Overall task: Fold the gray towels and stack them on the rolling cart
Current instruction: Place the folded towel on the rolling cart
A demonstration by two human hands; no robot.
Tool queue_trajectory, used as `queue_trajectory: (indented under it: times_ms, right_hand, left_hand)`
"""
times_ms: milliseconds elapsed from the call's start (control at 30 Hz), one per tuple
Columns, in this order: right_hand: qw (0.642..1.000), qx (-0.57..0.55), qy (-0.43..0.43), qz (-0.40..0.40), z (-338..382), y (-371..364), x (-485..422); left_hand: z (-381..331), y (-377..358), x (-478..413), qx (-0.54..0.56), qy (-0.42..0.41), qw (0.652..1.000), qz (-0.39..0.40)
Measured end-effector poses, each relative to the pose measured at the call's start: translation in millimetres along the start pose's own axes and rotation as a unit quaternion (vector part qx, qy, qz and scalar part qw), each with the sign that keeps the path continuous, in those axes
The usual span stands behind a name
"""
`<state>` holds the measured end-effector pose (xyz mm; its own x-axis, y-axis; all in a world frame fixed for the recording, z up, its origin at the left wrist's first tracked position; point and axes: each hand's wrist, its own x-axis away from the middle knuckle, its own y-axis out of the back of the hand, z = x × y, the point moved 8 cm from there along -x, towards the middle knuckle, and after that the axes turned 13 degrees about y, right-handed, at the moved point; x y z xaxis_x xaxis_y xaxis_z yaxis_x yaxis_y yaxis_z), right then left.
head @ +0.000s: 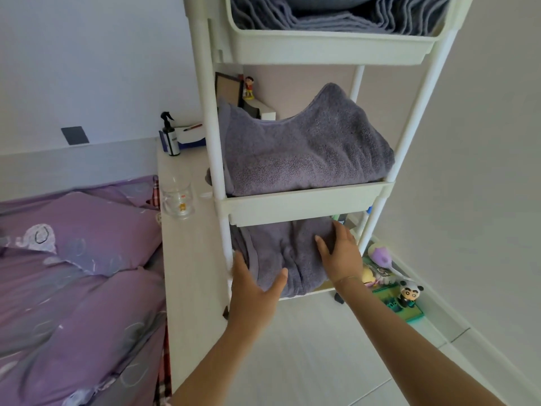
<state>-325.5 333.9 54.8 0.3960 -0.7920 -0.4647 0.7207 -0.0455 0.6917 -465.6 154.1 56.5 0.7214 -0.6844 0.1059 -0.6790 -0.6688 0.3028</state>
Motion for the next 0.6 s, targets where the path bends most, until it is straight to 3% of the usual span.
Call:
queue_trajectory:
  times_ms: [100, 200, 267, 367, 467, 600]
  right_hand:
    - [0.991, 0.017, 0.129, -0.044, 20, 13, 6]
    - [0.964, 0.088, 0.250, -0.031, 35, 13, 18]
    - [0.941, 0.163, 0.296, 0.040, 31, -4, 31]
    - [0.921, 0.265, 0.248, 0.140, 3, -23, 42]
    - [0.913, 0.311, 0.178, 0.194, -13, -27, 44]
    - [0.902, 0.327, 0.163, 0.232, -17, -37, 45]
  left_hand:
    - [-29, -9, 24, -0.135, -0.149, 0.978, -0.058]
    - [-24, -33, 19, -0.295, -0.242, 0.923, -0.059]
    - [-3, -44, 1, -0.395, -0.224, 0.890, -0.027]
    - [22, -50, -18, -0.508, -0.180, 0.842, -0.016]
    - [28, -55, -31, -0.598, -0.123, 0.792, -0.011]
    - [36, -61, -43, -0.669, -0.016, 0.742, 0.020]
